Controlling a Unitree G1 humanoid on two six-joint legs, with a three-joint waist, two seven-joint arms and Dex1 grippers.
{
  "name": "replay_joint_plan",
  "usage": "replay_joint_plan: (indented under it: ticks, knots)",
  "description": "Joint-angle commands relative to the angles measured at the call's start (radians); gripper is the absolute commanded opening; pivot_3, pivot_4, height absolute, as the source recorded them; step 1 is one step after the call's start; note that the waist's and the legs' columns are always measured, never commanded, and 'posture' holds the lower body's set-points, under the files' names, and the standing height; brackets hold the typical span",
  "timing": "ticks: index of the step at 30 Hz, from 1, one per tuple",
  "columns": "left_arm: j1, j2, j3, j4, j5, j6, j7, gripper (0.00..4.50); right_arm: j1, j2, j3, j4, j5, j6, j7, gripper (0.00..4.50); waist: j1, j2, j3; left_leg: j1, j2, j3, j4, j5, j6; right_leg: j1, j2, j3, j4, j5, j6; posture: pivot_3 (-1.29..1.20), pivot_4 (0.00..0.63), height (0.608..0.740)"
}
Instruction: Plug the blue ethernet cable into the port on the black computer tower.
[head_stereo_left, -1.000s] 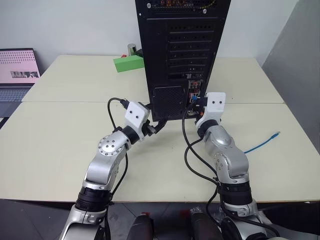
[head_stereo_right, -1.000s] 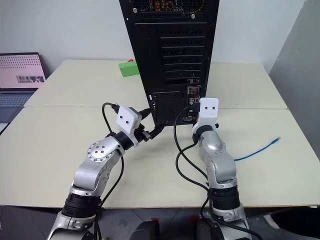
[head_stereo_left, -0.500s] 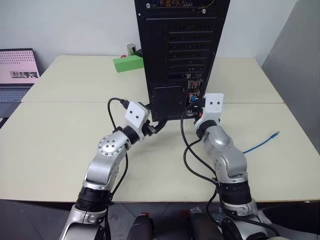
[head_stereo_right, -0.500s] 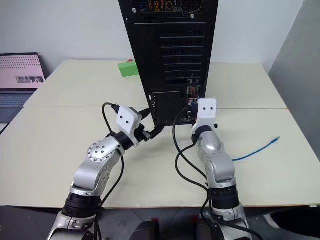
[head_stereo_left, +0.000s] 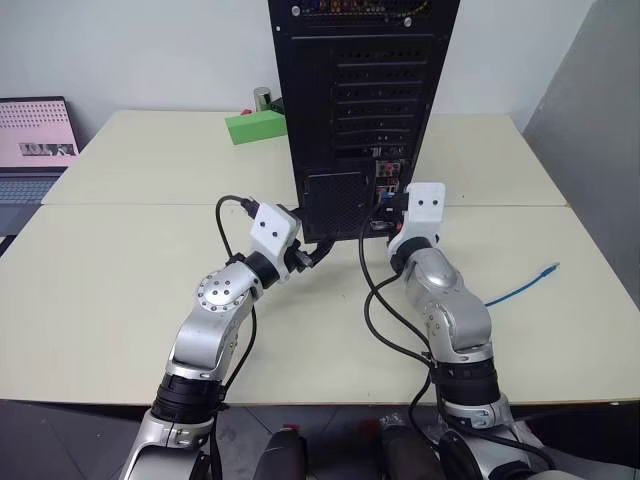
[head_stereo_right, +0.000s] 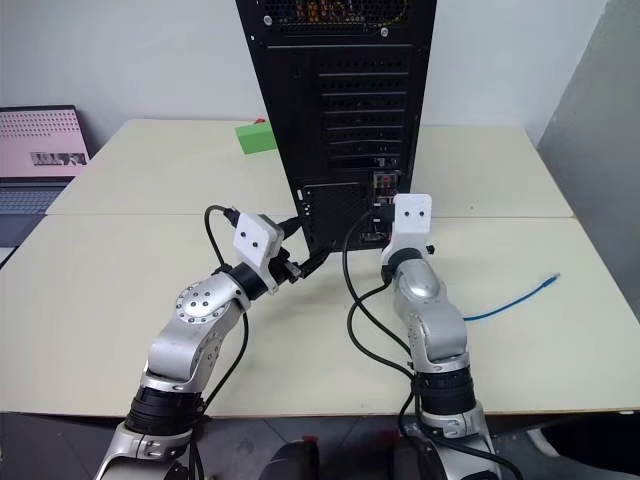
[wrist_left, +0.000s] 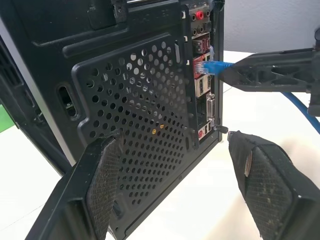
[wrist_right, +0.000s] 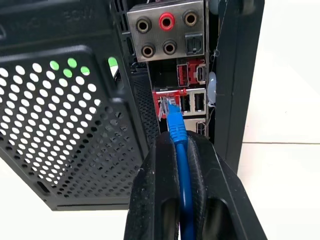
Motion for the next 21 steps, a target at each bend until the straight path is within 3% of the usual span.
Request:
replay_joint_plan:
  ticks: [1,21]
  knots:
    - [-0.007,-0.005,0.005,-0.022,0.004,-0.024,-0.002,3.53,-0.063,0.032,-0.011,-0.054,0.035,0.021,-0.004,0.0,-0.002,0.0,0.0,0.0,0.0,0.0,0.0,0.0,0.0,0.0,0.0,0.0,0.0,0.0,0.0,0.0,0.15,0.74]
    - [-0.011,-0.015,0.0,-0.026,0.007,-0.022,-0.001,3.53,-0.128,0.039,0.011,0.024,0.016,-0.005,-0.064,0.0,-0.014,0.0,0.0,0.0,0.0,0.0,0.0,0.0,0.0,0.0,0.0,0.0,0.0,0.0,0.0,0.0,0.15,0.74]
